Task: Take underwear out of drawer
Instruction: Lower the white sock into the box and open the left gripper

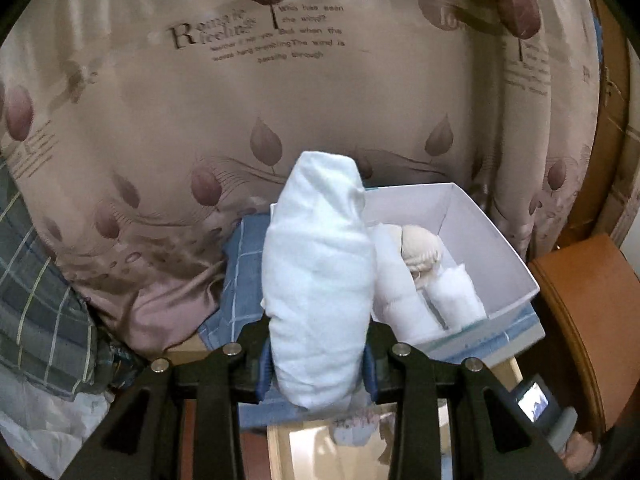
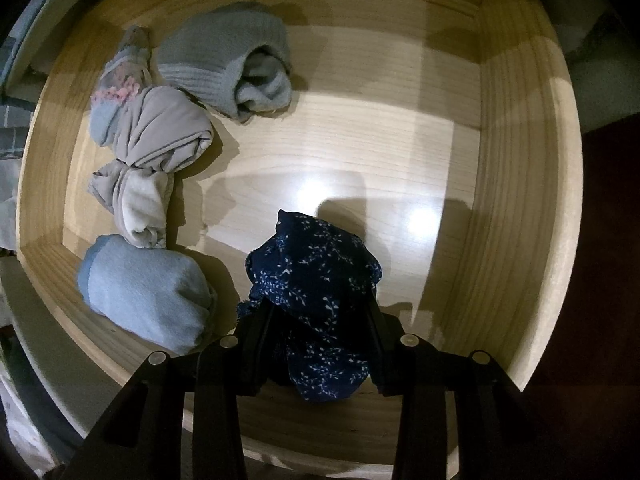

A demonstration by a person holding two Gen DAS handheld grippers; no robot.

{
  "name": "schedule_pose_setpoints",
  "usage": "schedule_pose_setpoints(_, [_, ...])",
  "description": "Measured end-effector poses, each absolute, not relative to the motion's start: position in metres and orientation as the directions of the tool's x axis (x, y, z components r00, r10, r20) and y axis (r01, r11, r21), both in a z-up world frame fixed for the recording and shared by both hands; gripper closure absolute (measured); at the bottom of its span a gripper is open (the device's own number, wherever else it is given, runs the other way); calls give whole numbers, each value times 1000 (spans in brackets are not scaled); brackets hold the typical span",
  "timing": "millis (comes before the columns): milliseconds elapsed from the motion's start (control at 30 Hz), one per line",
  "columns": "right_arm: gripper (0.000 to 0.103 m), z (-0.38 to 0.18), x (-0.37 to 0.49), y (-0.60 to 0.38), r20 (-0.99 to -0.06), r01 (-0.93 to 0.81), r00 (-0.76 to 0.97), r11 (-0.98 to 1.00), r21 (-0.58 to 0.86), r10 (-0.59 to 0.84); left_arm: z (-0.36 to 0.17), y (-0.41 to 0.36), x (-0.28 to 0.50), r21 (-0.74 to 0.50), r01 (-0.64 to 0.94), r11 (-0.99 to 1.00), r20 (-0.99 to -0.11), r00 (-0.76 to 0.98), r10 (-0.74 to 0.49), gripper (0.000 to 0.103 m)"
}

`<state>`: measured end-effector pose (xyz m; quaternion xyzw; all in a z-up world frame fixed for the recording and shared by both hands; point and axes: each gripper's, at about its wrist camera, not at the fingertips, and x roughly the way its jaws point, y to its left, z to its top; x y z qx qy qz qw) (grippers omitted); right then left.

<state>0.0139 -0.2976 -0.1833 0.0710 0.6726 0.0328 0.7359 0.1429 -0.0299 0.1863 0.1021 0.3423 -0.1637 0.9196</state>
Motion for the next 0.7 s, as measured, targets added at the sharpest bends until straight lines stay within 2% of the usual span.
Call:
schedule_pose_setpoints(400, [68,-181,15,-306,-977,65,101,979,195,188,131,-62,218,53,367,929,-798,575,-182,68])
schedule_pose_setpoints(700, [68,-179,14,-311,-975,69,101,976,205,198,105,-70,222,109,330,938,-824,558,-101,64])
